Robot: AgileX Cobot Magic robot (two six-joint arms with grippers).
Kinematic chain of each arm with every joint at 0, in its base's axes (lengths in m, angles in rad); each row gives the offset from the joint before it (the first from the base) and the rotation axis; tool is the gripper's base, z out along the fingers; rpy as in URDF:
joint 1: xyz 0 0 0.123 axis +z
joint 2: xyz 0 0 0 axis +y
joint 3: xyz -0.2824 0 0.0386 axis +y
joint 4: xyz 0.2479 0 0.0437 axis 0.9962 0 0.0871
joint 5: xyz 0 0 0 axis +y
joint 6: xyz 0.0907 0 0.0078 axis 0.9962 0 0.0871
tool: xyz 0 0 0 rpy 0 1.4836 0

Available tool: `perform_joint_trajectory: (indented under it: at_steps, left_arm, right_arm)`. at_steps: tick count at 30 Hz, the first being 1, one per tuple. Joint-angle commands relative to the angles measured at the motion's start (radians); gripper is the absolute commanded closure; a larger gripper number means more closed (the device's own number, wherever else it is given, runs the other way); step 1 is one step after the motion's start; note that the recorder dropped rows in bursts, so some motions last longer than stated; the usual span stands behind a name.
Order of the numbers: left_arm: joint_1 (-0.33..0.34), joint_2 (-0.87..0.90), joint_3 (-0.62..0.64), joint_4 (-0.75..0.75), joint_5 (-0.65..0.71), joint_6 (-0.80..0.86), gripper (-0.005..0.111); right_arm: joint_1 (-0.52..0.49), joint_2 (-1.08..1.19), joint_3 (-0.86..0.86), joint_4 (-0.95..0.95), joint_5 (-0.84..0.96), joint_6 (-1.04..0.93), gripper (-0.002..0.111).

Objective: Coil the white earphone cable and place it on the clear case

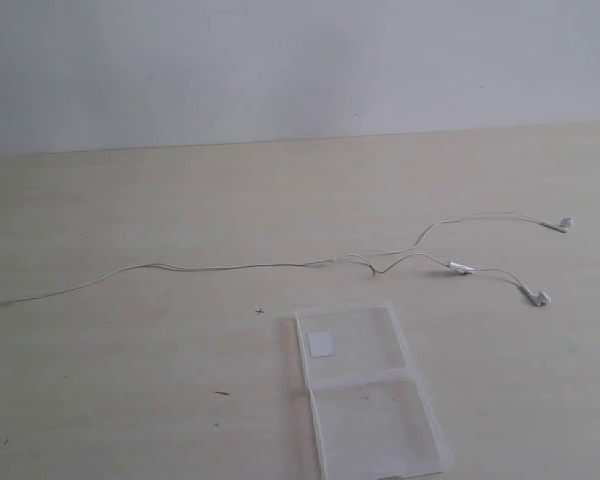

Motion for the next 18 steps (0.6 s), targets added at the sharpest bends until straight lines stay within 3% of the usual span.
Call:
perform_joint_trajectory:
  at_steps: [1,3,5,9,18]
  left_arm:
    - [-0.004,-0.003,-0.235,-0.011,0.116,-0.08,0.107]
    - [-0.004,-0.003,-0.316,-0.011,0.276,-0.08,0.107]
    - [-0.004,-0.003,-0.364,-0.018,0.352,-0.097,0.107]
    - [-0.004,-0.003,-0.375,-0.081,0.318,-0.097,0.107]
    - [-0.004,0.02,-0.377,-0.131,0.104,-0.143,0.107]
  right_arm:
    - [-0.005,-0.002,0.005,-0.004,-0.008,-0.002,0.108]
    - [-0.005,-0.002,0.005,-0.004,-0.008,-0.002,0.108]
    - [-0.005,-0.002,0.005,-0.004,-0.008,-0.002,0.108]
    - [-0.005,-0.002,0.005,-0.007,-0.008,0.0,0.108]
    - [-0.005,-0.002,0.005,-0.007,-0.008,0.0,0.108]
